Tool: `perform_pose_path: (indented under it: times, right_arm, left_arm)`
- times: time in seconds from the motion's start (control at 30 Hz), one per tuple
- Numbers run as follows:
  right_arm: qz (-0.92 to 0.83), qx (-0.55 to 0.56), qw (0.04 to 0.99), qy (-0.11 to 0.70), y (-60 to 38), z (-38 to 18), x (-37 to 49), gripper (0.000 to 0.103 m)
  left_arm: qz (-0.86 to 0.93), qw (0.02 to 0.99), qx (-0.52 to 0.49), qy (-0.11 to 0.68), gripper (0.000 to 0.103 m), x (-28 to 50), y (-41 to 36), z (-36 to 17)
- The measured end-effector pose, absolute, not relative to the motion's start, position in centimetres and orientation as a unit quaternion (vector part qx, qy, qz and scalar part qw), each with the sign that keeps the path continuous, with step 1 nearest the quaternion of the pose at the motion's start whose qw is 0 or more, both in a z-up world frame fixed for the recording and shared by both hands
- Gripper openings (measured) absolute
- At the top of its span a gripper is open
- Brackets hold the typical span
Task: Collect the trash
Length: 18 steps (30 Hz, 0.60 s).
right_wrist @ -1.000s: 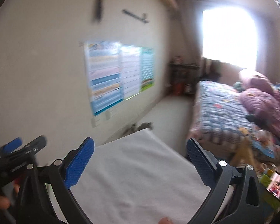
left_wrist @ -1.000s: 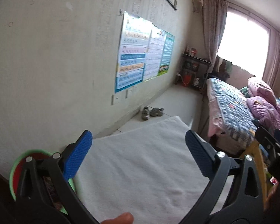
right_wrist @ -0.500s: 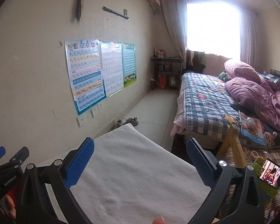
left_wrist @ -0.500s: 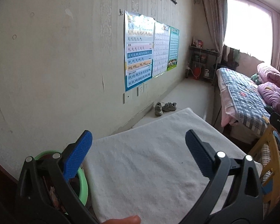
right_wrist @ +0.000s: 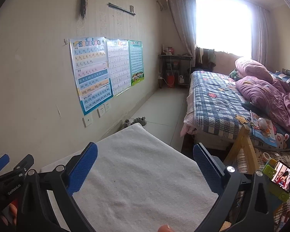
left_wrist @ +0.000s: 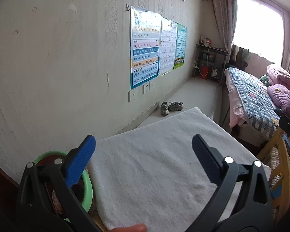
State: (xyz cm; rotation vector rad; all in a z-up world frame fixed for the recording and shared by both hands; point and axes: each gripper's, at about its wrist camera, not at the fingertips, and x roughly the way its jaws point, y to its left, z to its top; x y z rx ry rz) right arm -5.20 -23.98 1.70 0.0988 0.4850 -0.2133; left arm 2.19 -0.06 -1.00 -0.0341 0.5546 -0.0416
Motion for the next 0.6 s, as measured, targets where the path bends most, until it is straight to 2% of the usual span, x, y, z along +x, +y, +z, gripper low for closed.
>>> perform_pose_path:
  times: [0.6]
  right_arm:
    - [-0.106, 0.049, 0.96, 0.255, -24.74, 1.31, -4.79, 0.096]
  left_arm:
    - [-0.024, 0.959, -0.019, 0.281, 0.098, 2.51, 0.22, -1.31]
